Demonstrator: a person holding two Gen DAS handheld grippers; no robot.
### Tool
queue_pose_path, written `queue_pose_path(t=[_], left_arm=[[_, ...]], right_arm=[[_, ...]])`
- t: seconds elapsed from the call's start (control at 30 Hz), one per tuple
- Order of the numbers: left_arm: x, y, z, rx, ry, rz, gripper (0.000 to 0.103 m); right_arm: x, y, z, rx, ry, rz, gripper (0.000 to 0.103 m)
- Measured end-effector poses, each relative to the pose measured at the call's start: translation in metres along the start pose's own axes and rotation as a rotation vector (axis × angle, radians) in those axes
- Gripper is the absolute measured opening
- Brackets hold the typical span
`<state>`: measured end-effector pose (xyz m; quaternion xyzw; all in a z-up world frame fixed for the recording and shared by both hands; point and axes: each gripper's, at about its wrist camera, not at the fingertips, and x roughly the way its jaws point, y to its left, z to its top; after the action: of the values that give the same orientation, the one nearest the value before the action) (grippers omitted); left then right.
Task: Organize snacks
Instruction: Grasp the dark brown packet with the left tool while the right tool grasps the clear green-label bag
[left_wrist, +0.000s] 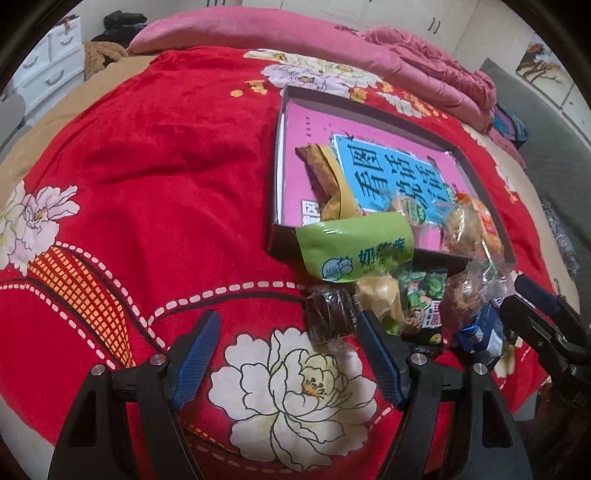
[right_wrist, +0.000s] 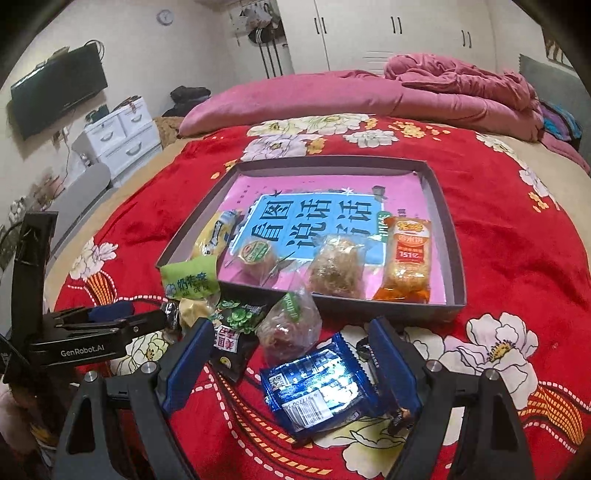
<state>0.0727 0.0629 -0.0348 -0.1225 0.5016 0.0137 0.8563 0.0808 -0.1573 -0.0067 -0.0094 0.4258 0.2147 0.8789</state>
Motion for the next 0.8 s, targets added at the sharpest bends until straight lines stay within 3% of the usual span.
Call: queue_pose_path(t=[0.43, 0.67, 0.8], left_arm=[[0.012, -0.006, 0.004, 0.023, 0.014, 0.002, 0.076], [0.016, -0.015, 0.004, 0.054, 0.032, -0.025, 0.054], [0.017, -0.017, 0.004, 0.055, 0.033, -0.045, 0.046]], right_arm=[[0.015, -0.008, -0.003, 0.022, 0.024, 0.001, 0.085], [0.024, -0.007, -0.001, 0.016, 0.034, 0.022, 0.082], [0.030, -0.002, -0.003, -0.010, 0.045, 0.035, 0.067]])
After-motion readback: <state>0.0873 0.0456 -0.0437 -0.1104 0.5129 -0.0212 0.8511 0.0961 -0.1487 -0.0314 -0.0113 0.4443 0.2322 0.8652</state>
